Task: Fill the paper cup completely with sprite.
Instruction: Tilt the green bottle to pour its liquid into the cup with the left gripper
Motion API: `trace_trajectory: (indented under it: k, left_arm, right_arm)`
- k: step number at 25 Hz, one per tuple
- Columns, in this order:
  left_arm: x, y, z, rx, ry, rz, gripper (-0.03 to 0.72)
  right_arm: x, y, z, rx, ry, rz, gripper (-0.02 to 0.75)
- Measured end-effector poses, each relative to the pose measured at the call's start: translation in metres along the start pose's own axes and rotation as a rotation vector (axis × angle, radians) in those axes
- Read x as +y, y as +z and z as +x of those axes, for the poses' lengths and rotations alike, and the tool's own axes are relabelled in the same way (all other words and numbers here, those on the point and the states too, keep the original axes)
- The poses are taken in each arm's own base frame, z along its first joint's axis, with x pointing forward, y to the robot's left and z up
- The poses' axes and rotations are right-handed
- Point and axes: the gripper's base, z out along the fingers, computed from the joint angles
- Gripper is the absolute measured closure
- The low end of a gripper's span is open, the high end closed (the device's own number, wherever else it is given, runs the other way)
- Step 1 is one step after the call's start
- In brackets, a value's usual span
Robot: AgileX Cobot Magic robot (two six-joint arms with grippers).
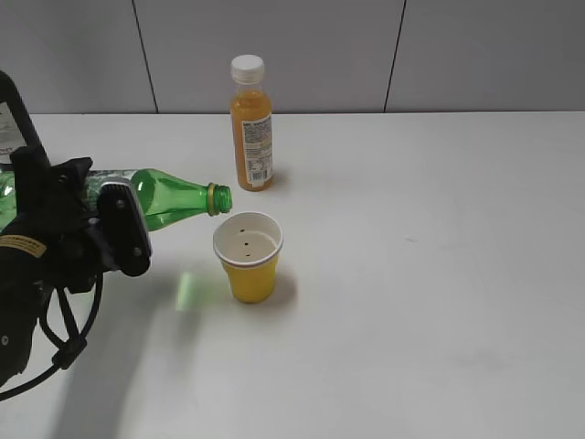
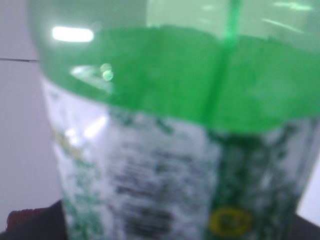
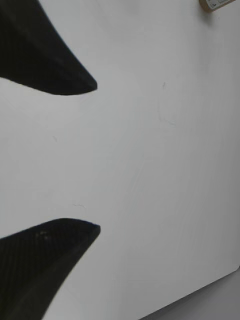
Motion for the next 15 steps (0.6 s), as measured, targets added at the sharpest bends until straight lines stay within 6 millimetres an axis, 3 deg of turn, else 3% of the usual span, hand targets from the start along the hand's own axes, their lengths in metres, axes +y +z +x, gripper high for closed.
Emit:
trace_trajectory:
  k: [15]
  left_arm:
    - [0.0021, 0.0019, -0.0004, 0.011, 0.061, -0.008, 0.233]
  right_arm:
    - [0.0001, 0.0, 0.0, 0.0, 0.001, -0.001, 0.144]
